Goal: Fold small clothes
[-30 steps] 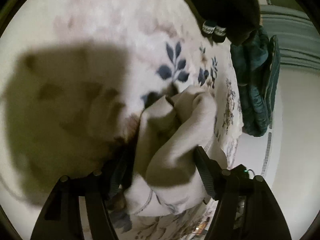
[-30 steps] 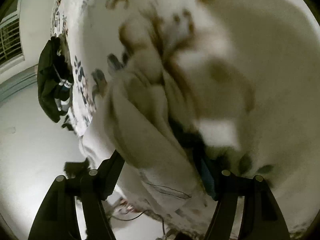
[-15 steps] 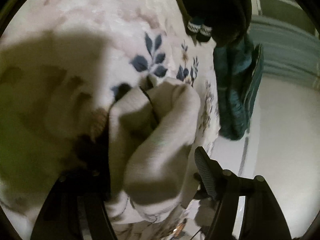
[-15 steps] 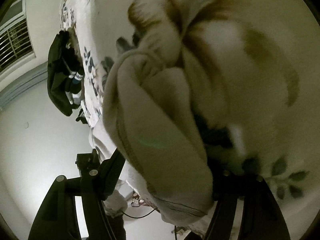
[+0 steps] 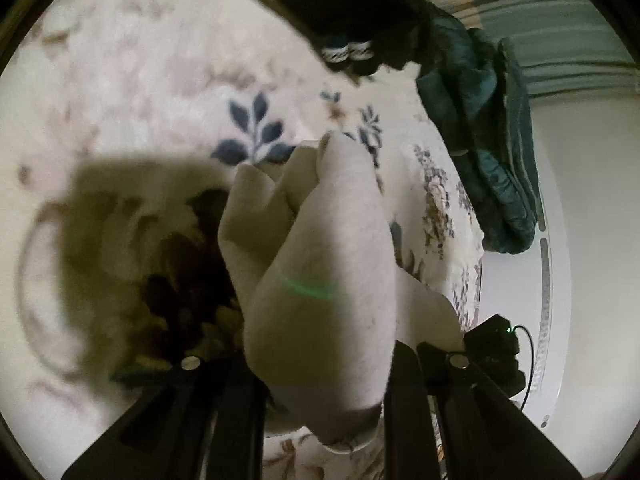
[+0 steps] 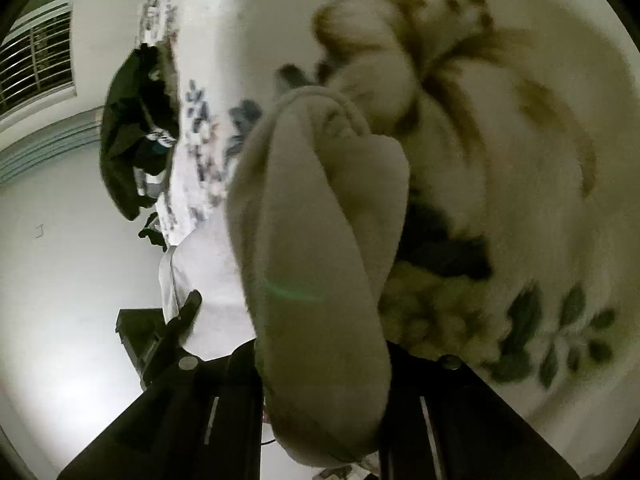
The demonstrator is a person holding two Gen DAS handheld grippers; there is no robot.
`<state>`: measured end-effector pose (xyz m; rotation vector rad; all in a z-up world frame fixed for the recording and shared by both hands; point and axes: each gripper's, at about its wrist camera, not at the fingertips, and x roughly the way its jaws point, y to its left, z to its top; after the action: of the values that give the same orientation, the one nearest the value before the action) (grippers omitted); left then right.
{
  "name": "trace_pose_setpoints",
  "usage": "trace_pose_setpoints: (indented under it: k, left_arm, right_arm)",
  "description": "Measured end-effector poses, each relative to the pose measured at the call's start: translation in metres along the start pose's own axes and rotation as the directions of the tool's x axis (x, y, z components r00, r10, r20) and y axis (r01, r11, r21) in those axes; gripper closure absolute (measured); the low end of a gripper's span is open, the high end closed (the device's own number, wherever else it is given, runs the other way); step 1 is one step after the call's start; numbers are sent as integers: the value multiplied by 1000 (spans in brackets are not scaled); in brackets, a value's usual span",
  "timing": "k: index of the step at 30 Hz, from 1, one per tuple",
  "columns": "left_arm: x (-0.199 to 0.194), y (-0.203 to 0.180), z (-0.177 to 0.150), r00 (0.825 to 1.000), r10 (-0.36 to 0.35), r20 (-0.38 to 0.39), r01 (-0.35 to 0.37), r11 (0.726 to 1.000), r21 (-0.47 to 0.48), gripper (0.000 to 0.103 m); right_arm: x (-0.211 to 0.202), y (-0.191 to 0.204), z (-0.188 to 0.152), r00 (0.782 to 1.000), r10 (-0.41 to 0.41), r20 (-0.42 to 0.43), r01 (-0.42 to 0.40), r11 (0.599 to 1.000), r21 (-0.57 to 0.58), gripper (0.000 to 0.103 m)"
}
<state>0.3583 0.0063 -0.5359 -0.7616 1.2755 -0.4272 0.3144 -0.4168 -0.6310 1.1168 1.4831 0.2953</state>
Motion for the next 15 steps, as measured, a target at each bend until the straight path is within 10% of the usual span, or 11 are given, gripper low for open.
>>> trace_pose_setpoints:
  k: [8,15]
  left_arm:
    - [-91,-40,24,995,30,100,-31,1000,4,90]
    - [-150,-73,133,983,-7,186,-9,996,89,90]
  right_arm:
    - [-29,110,-21,999,34,-8,-35,993,-114,90]
    - [-28,260,14,995,60,75,-40,967,-250,90]
